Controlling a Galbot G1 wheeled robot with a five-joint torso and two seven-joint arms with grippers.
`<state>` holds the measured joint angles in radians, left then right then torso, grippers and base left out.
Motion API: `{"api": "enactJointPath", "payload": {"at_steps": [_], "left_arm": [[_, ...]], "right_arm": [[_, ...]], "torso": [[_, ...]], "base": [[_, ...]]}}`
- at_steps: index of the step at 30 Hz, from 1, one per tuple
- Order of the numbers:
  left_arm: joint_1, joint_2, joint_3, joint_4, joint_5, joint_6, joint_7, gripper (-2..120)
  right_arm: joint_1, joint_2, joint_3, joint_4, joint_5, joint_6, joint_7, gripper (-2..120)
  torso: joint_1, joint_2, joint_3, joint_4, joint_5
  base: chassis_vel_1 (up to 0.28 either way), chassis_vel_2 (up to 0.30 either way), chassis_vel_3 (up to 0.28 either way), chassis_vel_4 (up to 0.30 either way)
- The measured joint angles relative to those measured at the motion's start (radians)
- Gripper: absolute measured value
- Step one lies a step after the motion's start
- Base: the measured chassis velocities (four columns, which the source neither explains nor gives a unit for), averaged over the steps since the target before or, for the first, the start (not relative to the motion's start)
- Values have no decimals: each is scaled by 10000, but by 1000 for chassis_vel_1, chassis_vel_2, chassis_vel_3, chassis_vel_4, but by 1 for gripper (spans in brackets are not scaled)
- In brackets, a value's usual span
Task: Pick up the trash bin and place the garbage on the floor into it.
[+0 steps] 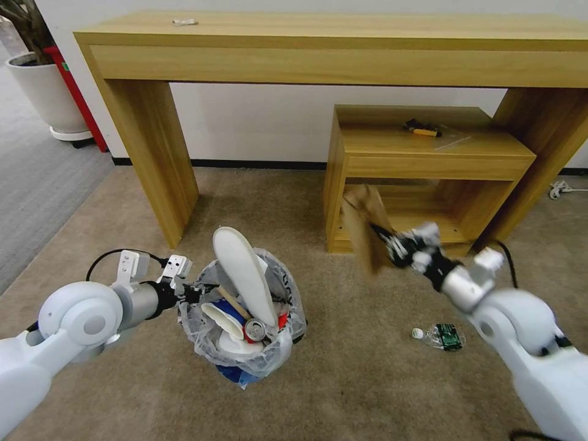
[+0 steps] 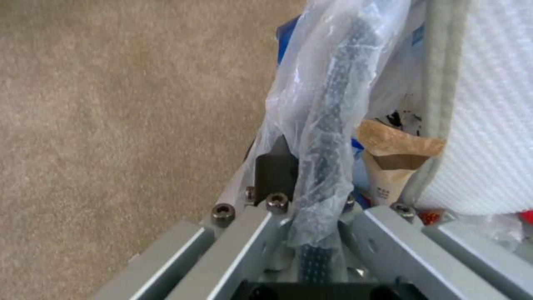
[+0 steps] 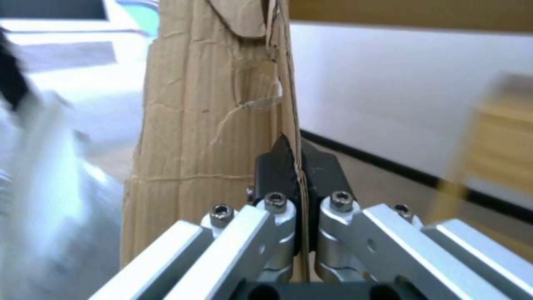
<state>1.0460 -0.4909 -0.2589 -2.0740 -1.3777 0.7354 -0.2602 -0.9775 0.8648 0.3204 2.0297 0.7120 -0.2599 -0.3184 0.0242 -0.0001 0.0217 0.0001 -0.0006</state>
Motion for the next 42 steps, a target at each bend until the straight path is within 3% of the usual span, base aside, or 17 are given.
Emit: {"api": "enactJointPath", "payload": {"at_steps": [2,7,8,10,16,23,34,42], "left_arm": [[-405,-41,511,230,-17,0,23,0],[-1019,-209,1163,526,-61,0,25,0],[-1687,-405,1741,795,-174,0,-57,0],[-2155,-541,2125,926,-366,-2,-208,0],[-2355,-497,2273,919,-753,-2,-386,0],[-2169,-291,2051,909,-773,0,-239,0],[-2146,-203,1899,880,-759,0,-58,0],[-1643,-74,1397,798,-721,-1,50,0]], "right_arm": [[1011,123,-1139,-99,463,-4,0,0],[2027,345,-2216,-367,702,30,-7,0],[2765,619,-3079,-663,758,129,-15,0],[3240,912,-3814,-973,702,187,-29,0],[3397,1289,-4789,-1448,-66,313,-275,0],[3058,1281,-5203,-1730,-1209,631,-691,0],[2682,1153,-5537,-1724,-1765,656,-709,1],[2497,1024,-5415,-1489,-1830,565,-281,28]], "torso": [[0,0,1,-1,4],[1,-1,1,0,-3],[1,0,2,-1,-1],[1,0,2,-3,-1],[0,-1,1,-1,1],[0,0,0,-2,2],[-1,0,0,-2,2],[0,-1,0,-3,2]], "base": [[0,0,0,0],[0,0,0,0],[0,0,0,0],[0,0,0,0],[0,0,0,0],[0,0,0,0],[0,0,0,0],[0,0,0,0]]}}
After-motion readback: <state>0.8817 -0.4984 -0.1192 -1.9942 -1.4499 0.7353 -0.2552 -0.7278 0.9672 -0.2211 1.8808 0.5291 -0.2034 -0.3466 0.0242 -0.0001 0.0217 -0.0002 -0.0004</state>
